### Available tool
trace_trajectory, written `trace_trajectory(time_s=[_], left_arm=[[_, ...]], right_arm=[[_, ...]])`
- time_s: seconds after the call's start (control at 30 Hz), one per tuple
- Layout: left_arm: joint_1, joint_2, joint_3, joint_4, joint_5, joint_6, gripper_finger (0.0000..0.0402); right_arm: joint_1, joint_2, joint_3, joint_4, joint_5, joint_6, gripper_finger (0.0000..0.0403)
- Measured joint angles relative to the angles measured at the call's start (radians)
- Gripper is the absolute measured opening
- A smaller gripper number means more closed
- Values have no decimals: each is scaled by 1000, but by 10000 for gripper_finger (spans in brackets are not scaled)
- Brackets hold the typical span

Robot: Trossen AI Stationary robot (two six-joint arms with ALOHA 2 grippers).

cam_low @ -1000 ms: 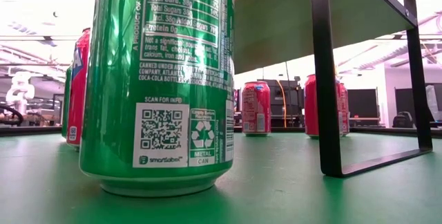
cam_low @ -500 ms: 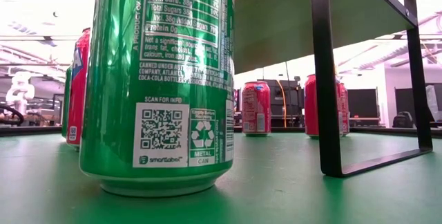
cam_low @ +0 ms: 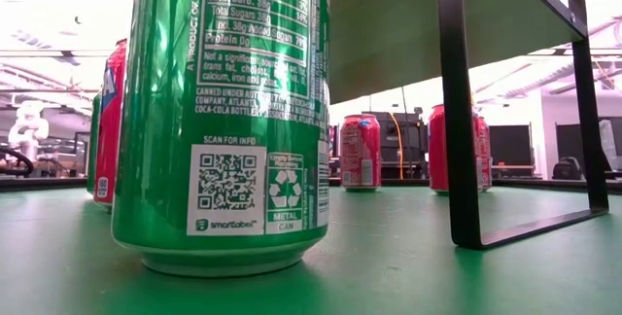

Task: Place canned beverage on shelf
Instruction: Put the red soda can on the shelf

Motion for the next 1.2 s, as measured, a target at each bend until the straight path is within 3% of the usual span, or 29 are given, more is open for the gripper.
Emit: trace_trajectory(time_s=[0.37, 0.67, 0.97, 1.2], left_arm=[[-1, 0, 0, -27, -6, -34, 280], [0, 4, -1, -46, -9, -71, 278], [-1, 5, -2, -38, -192, -289, 277], [-1, 4, -2, -13, -273, -425, 277]], right_arm=[[-2, 0, 0, -3, 7, 5, 301], [2, -9, 18, -79, 47, -49, 374], [74, -64, 196, -490, 380, -204, 391], [101, -58, 221, -533, 490, -214, 391]])
